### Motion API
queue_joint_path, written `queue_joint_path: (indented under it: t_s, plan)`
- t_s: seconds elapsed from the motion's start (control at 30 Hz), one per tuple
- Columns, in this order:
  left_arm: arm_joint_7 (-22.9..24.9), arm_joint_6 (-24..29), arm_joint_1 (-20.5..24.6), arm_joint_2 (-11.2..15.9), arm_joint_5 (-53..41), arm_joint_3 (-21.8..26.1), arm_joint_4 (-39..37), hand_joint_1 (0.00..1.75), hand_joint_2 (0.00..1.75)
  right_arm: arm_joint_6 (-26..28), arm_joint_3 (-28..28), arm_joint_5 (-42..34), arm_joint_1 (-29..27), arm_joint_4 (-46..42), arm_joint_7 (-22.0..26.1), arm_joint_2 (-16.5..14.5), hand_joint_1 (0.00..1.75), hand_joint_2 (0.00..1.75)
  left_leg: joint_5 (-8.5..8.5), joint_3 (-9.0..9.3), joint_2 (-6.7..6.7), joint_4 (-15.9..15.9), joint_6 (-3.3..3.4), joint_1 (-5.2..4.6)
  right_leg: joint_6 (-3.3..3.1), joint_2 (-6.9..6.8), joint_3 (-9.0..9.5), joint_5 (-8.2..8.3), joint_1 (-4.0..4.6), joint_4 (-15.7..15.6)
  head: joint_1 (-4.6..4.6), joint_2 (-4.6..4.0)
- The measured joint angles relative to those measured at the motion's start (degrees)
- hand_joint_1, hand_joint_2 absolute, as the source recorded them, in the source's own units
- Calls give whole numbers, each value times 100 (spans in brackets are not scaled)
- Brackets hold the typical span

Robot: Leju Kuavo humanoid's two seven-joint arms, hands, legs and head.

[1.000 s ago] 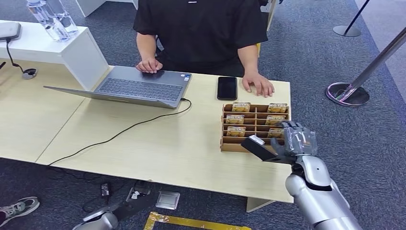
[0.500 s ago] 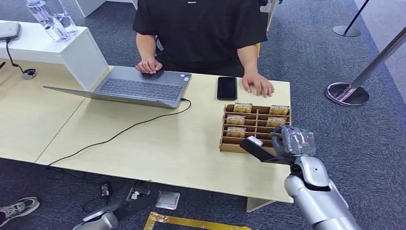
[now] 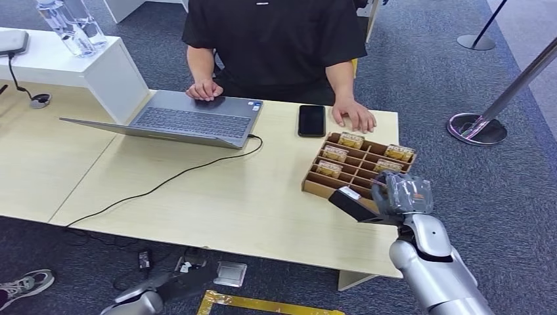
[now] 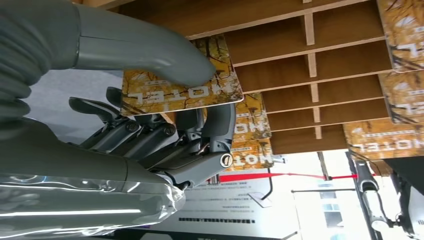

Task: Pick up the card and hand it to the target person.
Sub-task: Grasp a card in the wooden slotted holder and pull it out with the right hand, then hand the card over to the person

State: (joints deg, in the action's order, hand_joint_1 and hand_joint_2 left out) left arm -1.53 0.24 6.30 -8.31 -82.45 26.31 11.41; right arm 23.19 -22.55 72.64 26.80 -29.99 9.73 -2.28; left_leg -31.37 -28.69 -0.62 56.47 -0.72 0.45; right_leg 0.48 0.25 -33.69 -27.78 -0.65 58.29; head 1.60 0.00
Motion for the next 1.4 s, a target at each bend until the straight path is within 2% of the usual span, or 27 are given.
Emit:
queue_joint_path:
  t_s: [0.17, 0.37, 0.63, 0.8, 0.97, 1.17, 1.4]
  plan:
    - [39, 4, 0, 0, 67, -31, 0, 0, 175, 63, 24, -223, 1, -3, 205, -51, 175, 175, 0, 0, 0, 0, 0, 0, 0, 0, 0, 0, 0, 0, 1, 0]
    - [37, 23, -1, 0, 152, -27, 0, 0, 175, 213, 159, -933, -23, -240, 834, -196, 175, 175, 0, 1, 0, 0, 0, 0, 0, 0, 0, 0, 0, 1, 4, 0]
    - [43, 109, -3, 0, 171, -25, 0, 0, 175, 783, 318, -2234, -184, -1312, 1700, -410, 175, 175, 0, 1, 0, 0, 0, 0, 0, 0, 0, 0, 0, 2, 3, 0]
    - [46, 137, -2, 0, 172, -24, 0, 0, 175, 883, 335, -3176, -253, -1949, 2154, -564, 175, 175, 0, 2, 1, 0, 0, 0, 0, 1, 0, 0, 0, 1, -1, 0]
    - [46, 141, 6, 0, 171, -24, 0, 0, 175, 990, 208, -3055, -179, -2036, 2017, -711, 175, 175, 0, 3, 2, -1, 0, 0, 0, 2, 0, 0, 0, 4, 1, 0]
    - [46, 141, 44, 0, 162, -27, 0, 0, 175, 1084, -162, -2665, 181, -1187, 1508, -955, 175, 175, 2, 5, 3, 0, -2, 0, -1, 3, 0, 0, 0, 9, 4, 0]
    - [48, 140, 71, -2, 134, -31, 0, 0, 175, 1153, -299, -2643, 438, -373, 1391, -1207, 175, 175, 2, 3, 2, 0, -2, 0, -1, 3, 0, 0, 0, 9, 1, 0]
